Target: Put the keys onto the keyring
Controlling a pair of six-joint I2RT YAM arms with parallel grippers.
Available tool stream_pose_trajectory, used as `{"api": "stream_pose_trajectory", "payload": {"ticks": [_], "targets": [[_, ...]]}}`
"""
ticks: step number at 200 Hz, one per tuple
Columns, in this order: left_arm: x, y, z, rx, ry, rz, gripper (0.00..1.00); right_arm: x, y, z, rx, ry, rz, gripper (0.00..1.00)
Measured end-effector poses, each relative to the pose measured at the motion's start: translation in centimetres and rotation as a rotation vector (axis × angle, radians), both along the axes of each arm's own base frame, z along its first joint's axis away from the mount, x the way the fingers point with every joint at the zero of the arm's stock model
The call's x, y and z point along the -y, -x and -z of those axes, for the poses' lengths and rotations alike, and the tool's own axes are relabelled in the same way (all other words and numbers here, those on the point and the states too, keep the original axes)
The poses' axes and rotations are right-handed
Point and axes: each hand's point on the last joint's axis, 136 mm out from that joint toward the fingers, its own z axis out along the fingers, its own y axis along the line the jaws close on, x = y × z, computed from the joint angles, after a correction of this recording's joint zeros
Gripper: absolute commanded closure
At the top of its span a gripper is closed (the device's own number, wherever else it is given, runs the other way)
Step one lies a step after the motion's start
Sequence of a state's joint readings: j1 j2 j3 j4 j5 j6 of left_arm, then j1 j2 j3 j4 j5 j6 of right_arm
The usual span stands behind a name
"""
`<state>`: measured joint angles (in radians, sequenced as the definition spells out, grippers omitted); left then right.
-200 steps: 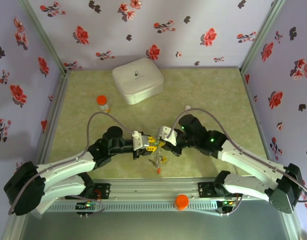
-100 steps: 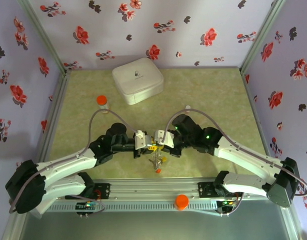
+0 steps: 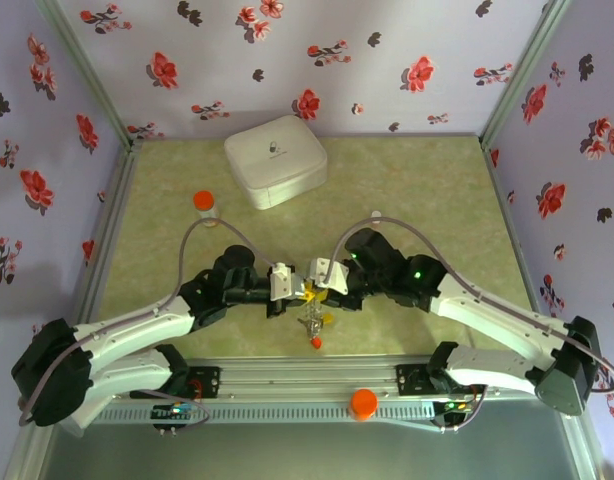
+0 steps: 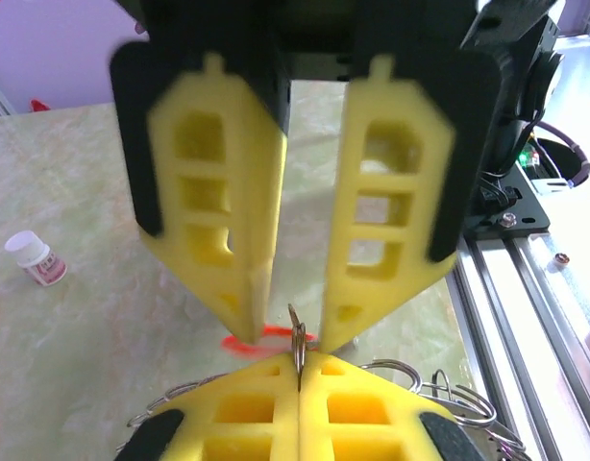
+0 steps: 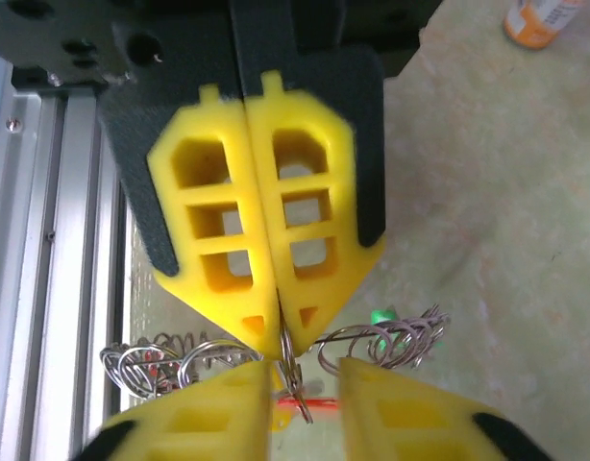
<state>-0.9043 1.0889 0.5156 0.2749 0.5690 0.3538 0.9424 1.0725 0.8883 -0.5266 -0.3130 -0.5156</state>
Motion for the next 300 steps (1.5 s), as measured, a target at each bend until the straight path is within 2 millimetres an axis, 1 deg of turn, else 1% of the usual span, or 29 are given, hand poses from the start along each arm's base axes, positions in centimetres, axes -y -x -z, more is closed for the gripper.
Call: {"api": "stream_pose_trajectory", "payload": {"ticks": [20,38,50,75,89,148,175,200,212,226,274,300], "targets": [[0.0,0.0,0.1,-0.002,0.026,-0.007,1.00,0.6,0.1,-0.7,0.023,-0.050,0.021,0.66],[-0.3,0.2,0.7,-0.019,0.043,-0.016,1.00,1.3,0.3,-0.5,0.021,-0.067,0.041,0.65],[-0.3,0.3,0.8,-0.023,0.059,-0.019,1.00,1.5,0.4,-0.3,0.011,-0.069,0.051,0.65],[-0.3,0.2,0.4,-0.022,0.085,-0.024,1.00,1.6,0.5,0.3,-0.013,-0.067,0.067,0.65],[-0.2,0.2,0.1,-0.018,0.098,-0.025,1.00,1.6,0.5,0.5,-0.020,-0.066,0.072,0.67],[-0.1,0.2,-0.2,-0.012,0.109,-0.021,1.00,1.2,0.0,0.3,-0.007,-0.080,0.084,0.68],[-0.1,0.3,-0.2,-0.013,0.109,-0.015,1.00,1.0,-0.1,0.8,-0.015,-0.065,0.082,0.75],[-0.1,0.3,-0.2,-0.013,0.110,-0.014,1.00,0.9,-0.2,1.2,-0.021,-0.050,0.079,0.87],[-0.1,0.3,-0.2,-0.013,0.110,-0.014,1.00,0.9,-0.2,1.2,-0.019,-0.050,0.078,0.92],[-0.1,0.3,-0.3,-0.011,0.112,-0.014,1.00,0.9,-0.2,1.0,-0.014,-0.049,0.075,1.00],[-0.1,0.5,-0.8,-0.007,0.127,-0.007,1.00,1.0,-0.2,1.0,-0.011,-0.043,0.075,1.00],[0.1,0.6,-2.2,-0.015,0.184,0.002,1.00,0.9,-0.4,1.5,-0.015,-0.025,0.073,1.00]]}}
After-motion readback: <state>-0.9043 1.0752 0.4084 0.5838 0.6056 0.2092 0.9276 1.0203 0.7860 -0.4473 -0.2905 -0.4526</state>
